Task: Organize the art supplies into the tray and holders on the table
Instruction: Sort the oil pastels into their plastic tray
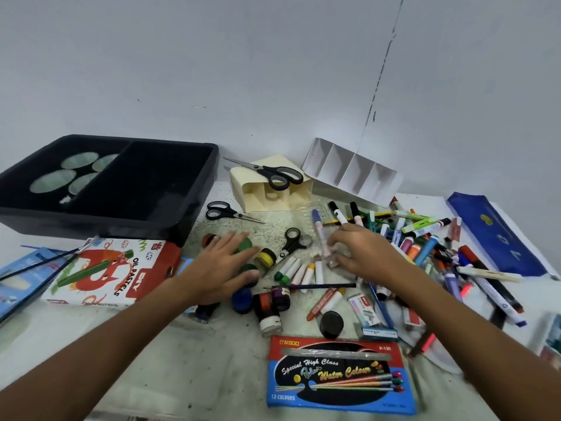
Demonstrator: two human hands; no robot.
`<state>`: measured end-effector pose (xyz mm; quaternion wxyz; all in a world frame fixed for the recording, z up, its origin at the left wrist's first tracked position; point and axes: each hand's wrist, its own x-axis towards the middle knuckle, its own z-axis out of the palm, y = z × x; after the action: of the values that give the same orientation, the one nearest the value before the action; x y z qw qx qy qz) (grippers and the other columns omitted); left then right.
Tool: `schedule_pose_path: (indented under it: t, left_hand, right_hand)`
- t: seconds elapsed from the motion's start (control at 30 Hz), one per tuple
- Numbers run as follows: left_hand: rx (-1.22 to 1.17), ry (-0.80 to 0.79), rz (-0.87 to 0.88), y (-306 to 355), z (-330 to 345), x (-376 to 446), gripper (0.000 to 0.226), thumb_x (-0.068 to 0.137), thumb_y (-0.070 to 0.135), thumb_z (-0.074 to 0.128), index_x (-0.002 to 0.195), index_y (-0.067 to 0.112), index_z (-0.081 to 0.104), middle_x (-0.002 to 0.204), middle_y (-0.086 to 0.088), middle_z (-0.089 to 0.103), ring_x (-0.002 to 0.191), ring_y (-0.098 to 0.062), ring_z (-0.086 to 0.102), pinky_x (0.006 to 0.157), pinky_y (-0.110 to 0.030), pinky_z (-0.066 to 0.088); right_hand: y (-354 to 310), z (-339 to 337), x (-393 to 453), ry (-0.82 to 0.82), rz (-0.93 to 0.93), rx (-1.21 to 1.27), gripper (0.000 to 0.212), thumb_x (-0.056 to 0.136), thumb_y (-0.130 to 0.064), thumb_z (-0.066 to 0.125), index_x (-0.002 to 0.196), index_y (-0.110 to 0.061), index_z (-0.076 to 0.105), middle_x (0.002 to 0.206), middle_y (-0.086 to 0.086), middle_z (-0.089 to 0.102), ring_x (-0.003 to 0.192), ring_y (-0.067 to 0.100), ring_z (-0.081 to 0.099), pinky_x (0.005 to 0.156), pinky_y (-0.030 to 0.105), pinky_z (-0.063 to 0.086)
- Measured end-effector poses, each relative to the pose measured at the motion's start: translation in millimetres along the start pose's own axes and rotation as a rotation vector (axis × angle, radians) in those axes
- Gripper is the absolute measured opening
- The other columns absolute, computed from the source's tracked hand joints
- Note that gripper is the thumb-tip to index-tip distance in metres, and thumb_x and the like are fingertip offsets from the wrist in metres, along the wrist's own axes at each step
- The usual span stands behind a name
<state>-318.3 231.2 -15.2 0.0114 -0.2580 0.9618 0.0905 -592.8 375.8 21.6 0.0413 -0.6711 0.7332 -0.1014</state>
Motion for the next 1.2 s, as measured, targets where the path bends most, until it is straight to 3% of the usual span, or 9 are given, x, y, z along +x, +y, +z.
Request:
schedule_pose_path:
  t: [0.13, 0.2, 0.4, 0.5, 0.63, 0.73, 0.87, 1.03, 1.2]
  left_hand:
    - [-0.035, 0.273, 0.187, 32.5, -9.7, 11.0, 0.049, 0.087, 0.046, 0.062, 0.125, 0.015, 0.063, 0.138, -0.013, 0.052, 0.132, -0.032, 0.041, 0.106, -0.055, 0.038]
    - [-0.038, 0.264, 0.323, 59.0, -10.4, 22.0, 0.040, 0.083, 0.043, 0.067, 0.114, 0.018, 0.068, 0.120, -0.006, 0.060, 0.117, -0.024, 0.050, 0.097, -0.047, 0.043]
    - [0.096, -0.103, 0.400, 100.7, 0.4, 50.2, 0.067, 0.078, 0.060, 0.066, 0.136, 0.031, 0.052, 0.118, 0.002, 0.048, 0.110, -0.014, 0.035, 0.093, -0.036, 0.029]
    - [0.088, -0.138, 0.399, 102.8, 3.1, 54.7, 0.072, 0.075, 0.064, 0.068, 0.138, 0.034, 0.049, 0.120, 0.001, 0.047, 0.112, -0.014, 0.037, 0.088, -0.033, 0.025]
    - [0.172, -0.142, 0.429, 100.9, 6.4, 58.8, 0.079, 0.072, 0.067, 0.068, 0.141, 0.037, 0.044, 0.124, -0.001, 0.045, 0.116, -0.018, 0.037, 0.083, -0.033, 0.020]
    - [0.200, -0.156, 0.424, 99.8, 7.5, 61.0, 0.088, 0.072, 0.069, 0.068, 0.146, 0.036, 0.034, 0.131, -0.004, 0.043, 0.122, -0.020, 0.037, 0.089, -0.034, 0.024]
    - [0.200, -0.166, 0.444, 98.5, 6.5, 60.3, 0.083, 0.074, 0.069, 0.065, 0.146, 0.038, 0.037, 0.127, -0.004, 0.043, 0.119, -0.019, 0.036, 0.082, -0.032, 0.018]
    - [0.130, -0.178, 0.435, 91.4, 2.2, 53.7, 0.073, 0.076, 0.058, 0.068, 0.141, 0.035, 0.044, 0.127, 0.000, 0.040, 0.116, -0.015, 0.034, 0.089, -0.032, 0.027]
    - [0.082, -0.076, 0.349, 97.5, 6.0, 46.0, 0.045, 0.082, 0.056, 0.062, 0.111, 0.022, 0.063, 0.123, 0.003, 0.046, 0.113, -0.014, 0.041, 0.088, -0.030, 0.033]
  right_hand:
    - [7.5, -0.3, -15.7, -0.006, 0.006, 0.076, 0.025, 0.089, -0.009, 0.058, 0.110, -0.019, 0.067, 0.112, -0.003, 0.062, 0.102, 0.016, 0.058, 0.084, 0.034, 0.050]
    - [13.7, -0.7, -17.1, 0.035, 0.059, 0.124, 0.026, 0.089, -0.004, 0.055, 0.107, -0.016, 0.068, 0.110, 0.000, 0.064, 0.100, 0.017, 0.060, 0.085, 0.036, 0.051]
    - [36.1, -8.9, -27.5, 0.164, 0.210, 0.354, 0.025, 0.090, 0.003, 0.054, 0.098, -0.014, 0.071, 0.099, 0.001, 0.069, 0.086, 0.012, 0.060, 0.076, 0.029, 0.051]
    - [41.2, -8.5, -38.1, 0.147, 0.238, 0.403, 0.023, 0.091, 0.001, 0.056, 0.101, -0.014, 0.070, 0.097, -0.001, 0.068, 0.087, 0.012, 0.062, 0.077, 0.030, 0.054]
    - [43.1, -4.7, -42.8, 0.135, 0.226, 0.425, 0.022, 0.091, 0.001, 0.057, 0.103, -0.013, 0.070, 0.100, -0.004, 0.067, 0.091, 0.008, 0.061, 0.075, 0.016, 0.047]
    - [42.3, -3.5, -41.7, 0.122, 0.225, 0.445, 0.023, 0.091, 0.001, 0.057, 0.104, -0.013, 0.070, 0.100, -0.004, 0.066, 0.090, 0.008, 0.061, 0.077, 0.021, 0.050]
    - [41.8, -1.2, -40.8, 0.096, 0.221, 0.495, 0.026, 0.092, 0.002, 0.056, 0.099, -0.020, 0.068, 0.094, -0.013, 0.064, 0.088, 0.002, 0.061, 0.072, 0.014, 0.049]
    - [42.5, 3.1, -40.7, 0.066, 0.212, 0.508, 0.026, 0.092, 0.001, 0.056, 0.102, -0.019, 0.068, 0.097, -0.014, 0.062, 0.089, 0.001, 0.059, 0.071, 0.015, 0.050]
    - [39.4, 6.7, -36.7, 0.073, 0.177, 0.531, 0.024, 0.090, 0.002, 0.057, 0.102, -0.015, 0.070, 0.100, -0.007, 0.066, 0.092, 0.004, 0.060, 0.079, 0.023, 0.052]
